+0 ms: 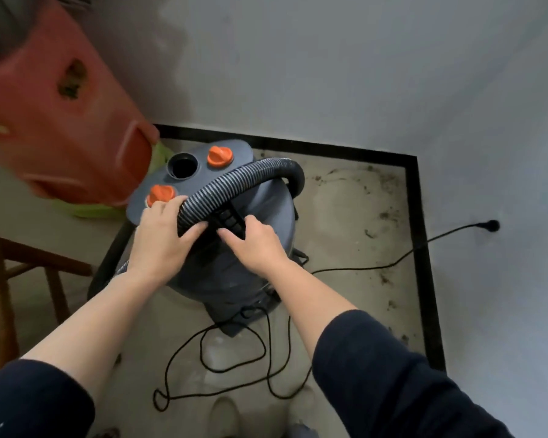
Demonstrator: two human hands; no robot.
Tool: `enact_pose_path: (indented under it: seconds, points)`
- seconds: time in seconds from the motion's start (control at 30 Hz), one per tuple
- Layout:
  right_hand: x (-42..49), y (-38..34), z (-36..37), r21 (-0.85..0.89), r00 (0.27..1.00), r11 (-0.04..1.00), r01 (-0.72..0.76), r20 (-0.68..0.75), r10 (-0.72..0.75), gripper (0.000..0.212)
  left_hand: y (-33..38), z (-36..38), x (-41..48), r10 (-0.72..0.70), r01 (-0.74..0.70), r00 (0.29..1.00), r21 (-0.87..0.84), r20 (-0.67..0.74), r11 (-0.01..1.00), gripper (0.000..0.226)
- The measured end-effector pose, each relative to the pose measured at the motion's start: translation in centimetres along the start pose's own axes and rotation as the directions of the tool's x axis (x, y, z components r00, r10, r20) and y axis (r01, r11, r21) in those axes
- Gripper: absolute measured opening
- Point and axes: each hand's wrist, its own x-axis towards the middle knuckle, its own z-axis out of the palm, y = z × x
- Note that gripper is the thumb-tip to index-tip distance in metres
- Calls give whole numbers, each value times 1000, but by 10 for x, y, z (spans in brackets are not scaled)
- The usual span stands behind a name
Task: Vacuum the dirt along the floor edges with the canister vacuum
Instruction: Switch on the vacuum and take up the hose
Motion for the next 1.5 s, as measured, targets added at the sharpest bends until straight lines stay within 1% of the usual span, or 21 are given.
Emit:
enact_pose_path:
  seconds: [0.07, 0.2, 0.27, 0.4, 0.57, 0.67, 0.7, 0.77, 0.93, 1.17, 1.27, 1.33, 1.37, 1.4, 1.43, 1.47, 1.5]
  points:
    - [2, 1, 0, -37, 1000, 999, -25, 4, 26, 48, -3, 1, 2, 30, -29, 999, -12, 21, 1000, 54]
    - [-10, 5, 5, -47, 996, 997, -57, -66, 54, 49, 2, 2, -9, 112, -113, 993, -49, -20, 992, 47]
    - [-20, 11, 5, -43, 993, 996, -79, -89, 75, 48, 6, 0, -17, 145, -145, 989, -60, -11, 988, 47]
    - [-51, 33, 0, 13, 982, 988, -155, -106, 156, 46, 18, 3, -37, 192, -188, 977, -51, 90, 981, 50]
    - [-95, 68, -8, 60, 976, 975, -215, -30, 217, 46, 35, 17, -65, 301, -291, 935, -82, 187, 953, 56]
    - [-123, 89, -11, 77, 970, 967, -242, 13, 241, 46, 40, 21, -81, 384, -355, 872, -148, 302, 923, 59]
    - [-132, 95, -12, 73, 969, 966, -249, 21, 248, 47, 42, 22, -89, 420, -388, 849, -161, 321, 908, 59]
    - [-152, 107, -11, 66, 966, 964, -257, 33, 256, 48, 47, 24, -110, 464, -428, 828, -179, 315, 886, 56]
    - [-206, 137, -3, 37, 961, 960, -277, 18, 277, 35, 53, 37, -178, 467, -431, 842, -185, 269, 883, 55]
    - [-280, 181, 2, 39, 943, 943, -332, -1, 332, 38, 80, 63, -258, 495, -467, 826, -163, 270, 869, 52]
    - [-303, 201, -3, 102, 923, 917, -384, 42, 382, 39, 92, 72, -282, 516, -498, 806, -139, 291, 856, 50]
    - [-315, 211, -8, 230, 900, 870, -436, 113, 421, 41, 98, 76, -295, 526, -513, 798, -127, 294, 849, 48]
    - [-320, 213, -15, 353, 883, 811, -467, 127, 453, 43, 101, 77, -301, 535, -521, 796, -127, 284, 844, 46]
    - [-322, 213, -24, 510, 861, 714, -479, 117, 494, 44, 104, 77, -306, 542, -527, 795, -132, 273, 840, 43]
    - [-324, 212, -33, 683, 845, 579, -446, 106, 525, 41, 109, 76, -311, 543, -524, 796, -146, 266, 839, 39]
    - [-323, 210, -42, 814, 836, 441, -378, 94, 541, 34, 114, 73, -315, 527, -498, 809, -172, 262, 850, 35]
    - [-321, 206, -52, 889, 828, 342, -305, 70, 556, 24, 120, 68, -318, 493, -448, 826, -214, 271, 868, 33]
